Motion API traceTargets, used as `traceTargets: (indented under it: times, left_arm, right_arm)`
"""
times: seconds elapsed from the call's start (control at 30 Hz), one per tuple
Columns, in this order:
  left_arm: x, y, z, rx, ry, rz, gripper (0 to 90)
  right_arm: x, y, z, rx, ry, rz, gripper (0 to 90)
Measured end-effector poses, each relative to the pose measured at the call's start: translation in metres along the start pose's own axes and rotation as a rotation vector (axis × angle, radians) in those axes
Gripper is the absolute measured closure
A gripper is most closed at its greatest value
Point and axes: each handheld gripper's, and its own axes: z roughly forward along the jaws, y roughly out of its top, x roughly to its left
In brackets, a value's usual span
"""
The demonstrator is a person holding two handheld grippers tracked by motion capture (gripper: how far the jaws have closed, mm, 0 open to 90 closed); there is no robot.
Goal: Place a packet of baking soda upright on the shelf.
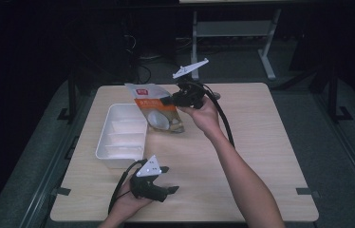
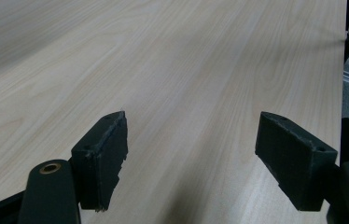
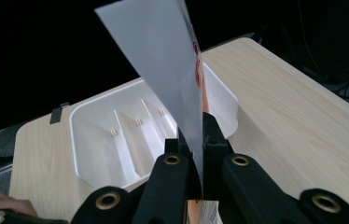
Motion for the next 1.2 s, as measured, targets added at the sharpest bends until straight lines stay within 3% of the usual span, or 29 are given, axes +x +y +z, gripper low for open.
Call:
traceTargets:
  times: [0.27,0.67,0.93,1.2]
  left_arm:
    - [0.002,-0.001,0.0,0.004,-0.001,-0.004,25.2]
    - [0.004,-0.001,-0.002,-0.002,-0.018,0.0,25.6]
    - [0.004,-0.001,-0.002,-0.003,-0.024,0.007,25.5]
    - [0.003,-0.001,-0.002,-0.001,-0.027,0.012,25.1]
  right_arm:
    - [0.002,0.016,0.008,-0.018,0.009,-0.015,90.0]
    - [0.006,0.042,0.041,-0.043,0.05,-0.048,90.0]
    - [0.008,0.046,0.064,-0.058,0.059,-0.051,90.0]
    - [0.012,0.047,0.087,-0.059,0.061,-0.085,90.0]
